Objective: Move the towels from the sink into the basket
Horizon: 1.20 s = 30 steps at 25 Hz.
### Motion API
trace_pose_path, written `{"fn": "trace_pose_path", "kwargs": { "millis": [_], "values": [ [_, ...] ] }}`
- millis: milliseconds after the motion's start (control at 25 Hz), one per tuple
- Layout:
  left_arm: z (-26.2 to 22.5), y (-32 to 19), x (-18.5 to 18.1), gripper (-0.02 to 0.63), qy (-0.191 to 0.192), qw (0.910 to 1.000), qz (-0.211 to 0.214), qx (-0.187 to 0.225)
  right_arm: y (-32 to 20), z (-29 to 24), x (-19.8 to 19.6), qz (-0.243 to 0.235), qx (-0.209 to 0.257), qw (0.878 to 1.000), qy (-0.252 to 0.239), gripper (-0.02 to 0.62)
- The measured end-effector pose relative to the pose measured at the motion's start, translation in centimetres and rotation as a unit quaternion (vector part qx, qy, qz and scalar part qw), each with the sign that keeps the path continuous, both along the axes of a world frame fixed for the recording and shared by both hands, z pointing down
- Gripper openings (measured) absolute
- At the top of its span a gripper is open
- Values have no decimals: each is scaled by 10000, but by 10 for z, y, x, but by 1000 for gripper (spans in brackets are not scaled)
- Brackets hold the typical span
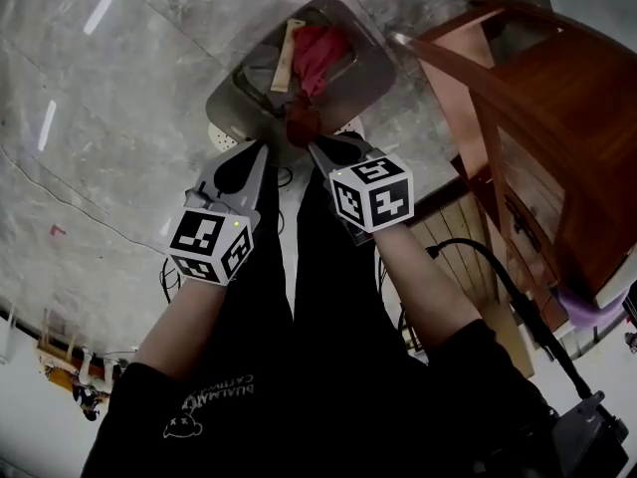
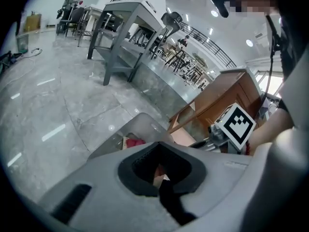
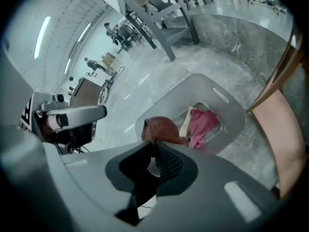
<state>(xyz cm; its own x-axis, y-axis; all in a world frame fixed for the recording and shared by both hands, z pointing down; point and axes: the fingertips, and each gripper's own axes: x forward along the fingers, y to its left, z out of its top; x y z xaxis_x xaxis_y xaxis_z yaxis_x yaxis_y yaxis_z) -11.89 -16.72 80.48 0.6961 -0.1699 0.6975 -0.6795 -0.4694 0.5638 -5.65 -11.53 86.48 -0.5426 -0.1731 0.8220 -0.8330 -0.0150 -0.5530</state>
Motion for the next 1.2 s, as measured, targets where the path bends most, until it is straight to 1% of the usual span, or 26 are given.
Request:
{"fn": "trace_pose_path", "kwargs": {
  "millis": [120, 240, 360, 600, 920, 1000, 1080, 1200],
  "values": [
    [23, 5, 2, 3, -96, 9998, 149, -4, 9, 26, -1, 31, -92, 10000, 4, 38],
    [44, 20, 3, 2, -161, 9993, 317, -120, 19, 49, -4, 162, -151, 9997, -102, 38],
    [59, 27, -2, 2, -155, 9993, 218, -275, 22, 65, -5, 257, -168, 9995, -74, 38],
    [71, 28, -10, 3, -99, 9992, 109, -375, 28, 87, -5, 377, -342, 9987, 25, 41],
    [76, 24, -20, 3, -91, 9992, -30, -389, 33, 95, -14, 313, -547, 9980, -37, 77],
    [74, 22, -21, 3, -52, 9991, -115, -414, 31, 91, -13, 398, -581, 9975, 11, 64],
    [68, 20, -22, 3, -22, 9991, -194, -383, 29, 83, -13, 443, -561, 9974, 103, 21],
    [50, 14, -23, 3, 9, 9992, -305, -268, 28, 61, -17, 374, -558, 9976, 139, 14]
  ]
}}
